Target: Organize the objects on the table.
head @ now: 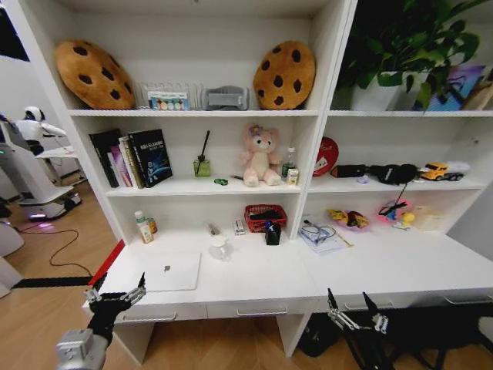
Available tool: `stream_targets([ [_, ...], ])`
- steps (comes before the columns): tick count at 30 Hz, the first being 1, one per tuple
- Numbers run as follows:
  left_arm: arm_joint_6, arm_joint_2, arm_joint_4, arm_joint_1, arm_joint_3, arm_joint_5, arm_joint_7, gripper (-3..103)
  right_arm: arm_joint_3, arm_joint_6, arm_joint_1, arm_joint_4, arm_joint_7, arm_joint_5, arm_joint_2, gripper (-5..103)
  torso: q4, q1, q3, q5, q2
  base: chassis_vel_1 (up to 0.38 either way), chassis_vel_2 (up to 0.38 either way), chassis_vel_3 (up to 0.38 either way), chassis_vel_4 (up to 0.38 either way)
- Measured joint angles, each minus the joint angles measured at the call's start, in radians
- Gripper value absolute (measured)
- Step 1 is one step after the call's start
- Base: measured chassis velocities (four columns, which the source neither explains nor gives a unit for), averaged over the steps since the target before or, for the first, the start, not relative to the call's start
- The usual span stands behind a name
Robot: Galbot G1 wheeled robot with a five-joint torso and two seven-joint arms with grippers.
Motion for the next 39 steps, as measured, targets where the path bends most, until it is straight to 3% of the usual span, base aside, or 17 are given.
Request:
stream_targets([
  [17, 0.0, 0.0, 0.0, 0.0, 0.0, 0.0, 0.0, 100, 0.0, -0.011, 0.015, -0.004, -0.001, 0.005, -0.009, 100, -0.0001, 0.0, 0.0, 0.0001, 0.0, 0.116, 0.114, -0.113, -0.111],
  [39, 0.0, 0.0, 0.0, 0.0, 0.0, 0.0, 0.0, 100, -0.001, -0.017, 0.017, -0.002, 0.012, -0.01, -0.006, 100, 0.0001, 0.0, 0.0, 0.0005, 0.0, 0.021, 0.02, -0.026, -0.019],
])
